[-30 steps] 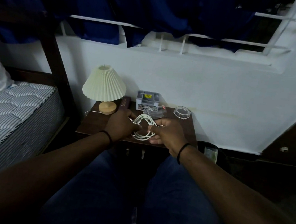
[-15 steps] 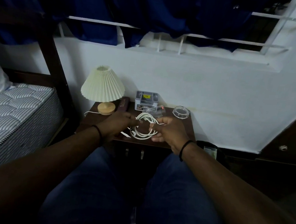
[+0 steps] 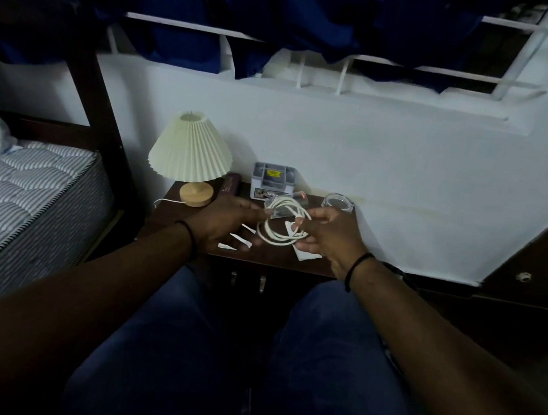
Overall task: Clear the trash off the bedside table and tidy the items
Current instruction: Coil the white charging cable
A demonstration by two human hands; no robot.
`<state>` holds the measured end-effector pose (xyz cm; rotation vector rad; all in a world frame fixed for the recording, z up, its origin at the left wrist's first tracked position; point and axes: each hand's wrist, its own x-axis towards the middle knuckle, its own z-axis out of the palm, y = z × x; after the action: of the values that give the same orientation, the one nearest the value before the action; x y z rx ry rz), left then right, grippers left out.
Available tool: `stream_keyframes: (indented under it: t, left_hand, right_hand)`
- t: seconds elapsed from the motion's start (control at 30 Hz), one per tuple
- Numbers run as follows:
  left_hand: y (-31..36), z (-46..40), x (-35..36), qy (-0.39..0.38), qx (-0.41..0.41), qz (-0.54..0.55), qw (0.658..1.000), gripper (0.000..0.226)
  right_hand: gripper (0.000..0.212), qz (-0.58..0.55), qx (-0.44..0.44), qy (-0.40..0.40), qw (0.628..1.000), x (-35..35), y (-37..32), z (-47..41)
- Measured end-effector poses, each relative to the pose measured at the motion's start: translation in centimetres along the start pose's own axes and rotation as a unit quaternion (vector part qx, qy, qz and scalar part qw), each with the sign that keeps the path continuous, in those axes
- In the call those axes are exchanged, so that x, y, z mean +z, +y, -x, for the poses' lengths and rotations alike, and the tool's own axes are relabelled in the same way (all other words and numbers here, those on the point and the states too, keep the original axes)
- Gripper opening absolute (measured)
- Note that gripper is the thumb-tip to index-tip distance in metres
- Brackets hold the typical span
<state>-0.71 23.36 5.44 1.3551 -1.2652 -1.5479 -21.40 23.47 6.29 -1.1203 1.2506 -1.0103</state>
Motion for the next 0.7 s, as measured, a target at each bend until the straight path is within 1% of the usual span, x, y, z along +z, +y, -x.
stream_keyframes:
  t: [0.07,0.17,0.23,0.33,0.4,0.43,0.47,0.5,0.53,0.6,0.7]
  left_hand:
    - [0.1,-1.3,0.0,0.014,-0.006,0.006,1.0,0.04]
    - [-0.1,-3.7,0.0,0.058,-0.028,0.013,0.998,0.043]
    - [-0.6,-5.1,0.2,0.088,-0.041,0.029,0.995,0.034]
    - [-1.4,-7.3,1.1,0.127,-0.058,0.048,0.989,0.017]
    - [-2.3,-8.7,1.5,0.154,-0.043,0.037,0.986,0.012]
    - [-2.7,-9.6,1.6,0.165,-0.03,0.021,0.986,0.012]
    - [-3.2,-10.4,1.7,0.178,-0.011,-0.013,0.984,0.014]
    - [-3.7,-11.5,1.5,0.192,0.013,-0.079,0.978,0.015]
    - [-4.1,-12.5,1.4,0.206,0.039,-0.169,0.963,0.014]
    - [-4.5,-14.3,1.2,0.227,0.086,-0.322,0.915,0.013]
    - [-4.3,-17.3,1.5,0.236,0.152,-0.438,0.854,0.021]
  right_hand:
    - [0.024,-0.009,0.011,0.009,1.0,-0.8,-0.2,-1.2]
    - [0.017,-0.017,0.02,0.04,0.999,-2.2,-0.2,-3.7]
    - [0.019,-0.026,0.03,0.08,0.996,-3.3,0.2,-5.5]
    - [0.012,-0.034,0.047,0.125,0.99,-4.9,1.1,-8.4]
    - [0.017,-0.04,0.055,0.141,0.988,-5.6,1.8,-10.2]
    - [0.015,-0.041,0.06,0.146,0.987,-5.8,2.2,-11.3]
    - [0.011,-0.045,0.067,0.149,0.986,-6.0,2.5,-12.2]
    - [0.009,-0.047,0.073,0.151,0.985,-6.2,3.0,-13.2]
    - [0.01,-0.049,0.08,0.153,0.984,-6.4,3.5,-14.2]
    - [0.01,-0.045,0.088,0.157,0.983,-6.7,4.3,-15.8]
    - [0.01,-0.049,0.098,0.165,0.98,-7.2,5.5,-18.1]
